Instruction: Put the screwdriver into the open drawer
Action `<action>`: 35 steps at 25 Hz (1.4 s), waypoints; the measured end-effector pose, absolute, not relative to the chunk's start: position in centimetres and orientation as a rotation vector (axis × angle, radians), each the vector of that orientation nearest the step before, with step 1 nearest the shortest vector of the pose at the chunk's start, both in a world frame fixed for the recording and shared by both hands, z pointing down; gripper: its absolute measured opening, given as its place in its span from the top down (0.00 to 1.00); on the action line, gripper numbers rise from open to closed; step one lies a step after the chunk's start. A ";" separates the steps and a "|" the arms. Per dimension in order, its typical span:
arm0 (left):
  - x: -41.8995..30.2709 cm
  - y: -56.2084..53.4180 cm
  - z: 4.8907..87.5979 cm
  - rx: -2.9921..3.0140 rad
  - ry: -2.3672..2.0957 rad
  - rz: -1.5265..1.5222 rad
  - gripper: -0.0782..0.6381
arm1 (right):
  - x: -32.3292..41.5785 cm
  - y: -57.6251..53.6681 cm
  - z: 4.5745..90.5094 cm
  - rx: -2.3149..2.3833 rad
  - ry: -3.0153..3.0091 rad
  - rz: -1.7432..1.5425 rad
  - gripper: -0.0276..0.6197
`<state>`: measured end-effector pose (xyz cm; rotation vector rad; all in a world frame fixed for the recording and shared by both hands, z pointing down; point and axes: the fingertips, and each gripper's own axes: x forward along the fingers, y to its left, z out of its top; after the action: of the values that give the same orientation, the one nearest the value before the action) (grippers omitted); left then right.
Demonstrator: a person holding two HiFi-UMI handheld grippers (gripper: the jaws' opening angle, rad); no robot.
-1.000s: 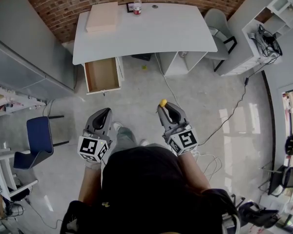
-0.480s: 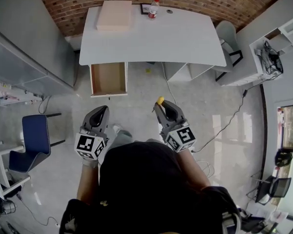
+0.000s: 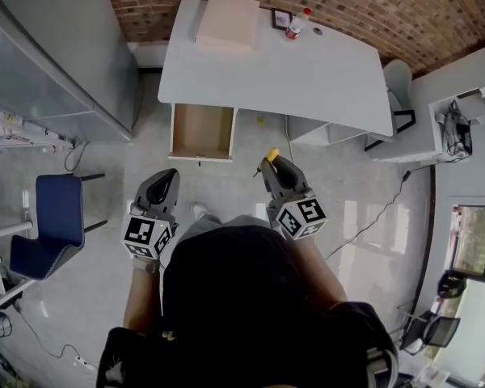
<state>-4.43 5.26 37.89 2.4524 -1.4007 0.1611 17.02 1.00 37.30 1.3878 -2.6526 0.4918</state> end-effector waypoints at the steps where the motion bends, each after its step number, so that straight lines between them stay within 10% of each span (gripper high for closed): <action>1: -5.2 5.0 38.2 2.445 -1.406 0.163 0.88 | 16.3 0.5 37.7 1.383 -2.649 0.506 0.82; 35: -11.7 2.1 50.4 1.932 -1.571 0.366 0.88 | 9.5 -15.7 73.1 1.112 -2.282 0.855 0.82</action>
<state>-11.71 2.14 50.38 1.9321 -1.5713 0.3658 9.49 -15.73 73.06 1.1123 -2.2818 0.8555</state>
